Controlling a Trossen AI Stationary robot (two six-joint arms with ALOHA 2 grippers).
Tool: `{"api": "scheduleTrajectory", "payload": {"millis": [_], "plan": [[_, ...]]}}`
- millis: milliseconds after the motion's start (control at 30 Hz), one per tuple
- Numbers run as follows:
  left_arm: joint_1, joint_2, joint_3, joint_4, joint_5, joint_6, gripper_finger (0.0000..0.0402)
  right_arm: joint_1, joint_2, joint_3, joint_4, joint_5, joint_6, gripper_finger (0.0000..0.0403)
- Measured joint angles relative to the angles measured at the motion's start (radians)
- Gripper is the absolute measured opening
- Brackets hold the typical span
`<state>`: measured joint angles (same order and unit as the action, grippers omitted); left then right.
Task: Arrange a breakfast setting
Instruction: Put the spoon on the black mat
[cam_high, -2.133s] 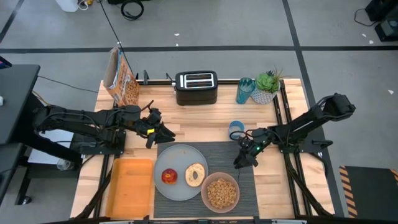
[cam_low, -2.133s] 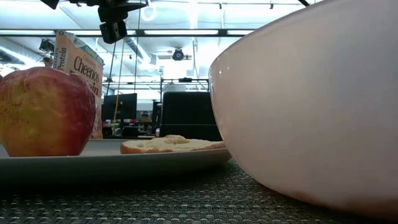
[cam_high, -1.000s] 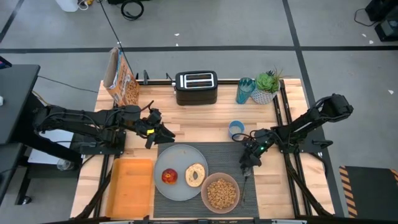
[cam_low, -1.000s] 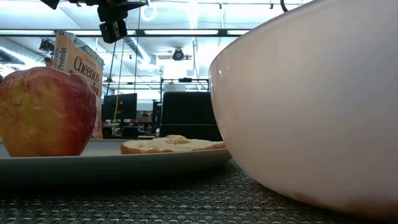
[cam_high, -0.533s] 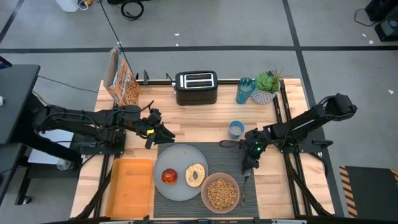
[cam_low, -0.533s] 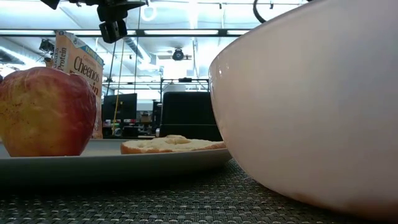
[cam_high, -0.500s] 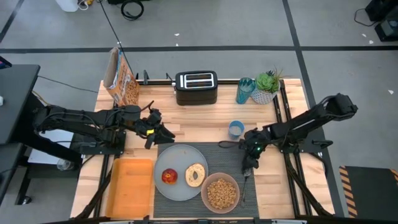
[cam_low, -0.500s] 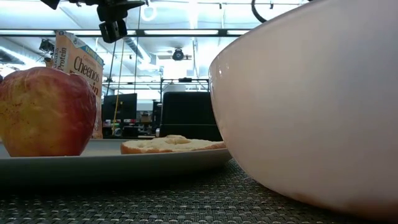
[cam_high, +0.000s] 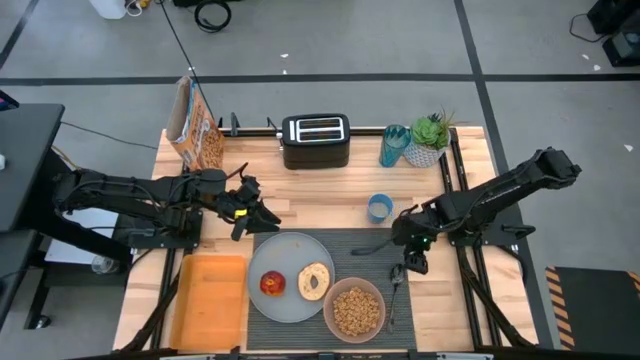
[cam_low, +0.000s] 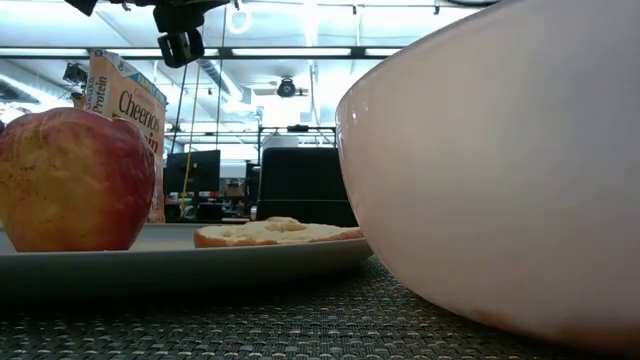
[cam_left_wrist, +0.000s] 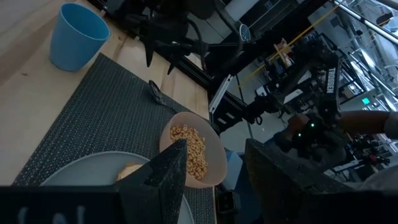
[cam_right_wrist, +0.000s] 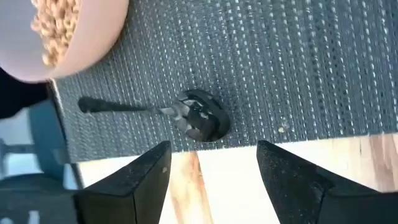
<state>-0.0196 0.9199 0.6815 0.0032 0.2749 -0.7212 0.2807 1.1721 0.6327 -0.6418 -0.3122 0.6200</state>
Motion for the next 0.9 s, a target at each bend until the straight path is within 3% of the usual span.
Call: {"api": "scheduleTrajectory", "payload": {"millis": [233, 567, 900], "plan": [[0.0, 0.0, 0.0, 0.0, 0.0, 0.001, 0.0172, 0.085, 0.004, -0.046, -0.004, 0.05, -0.001, 0.0242], [0.0, 0.0, 0.0, 0.0, 0.0, 0.001, 0.0172, 0.223, 0.02, -0.05, 0.023, 0.336, -0.067, 0.0221], [0.0, 0.0, 0.0, 0.0, 0.0, 0.001, 0.0172, 0.308, 0.149, -0.05, 0.046, 0.347, -0.003, 0.0205]]}}
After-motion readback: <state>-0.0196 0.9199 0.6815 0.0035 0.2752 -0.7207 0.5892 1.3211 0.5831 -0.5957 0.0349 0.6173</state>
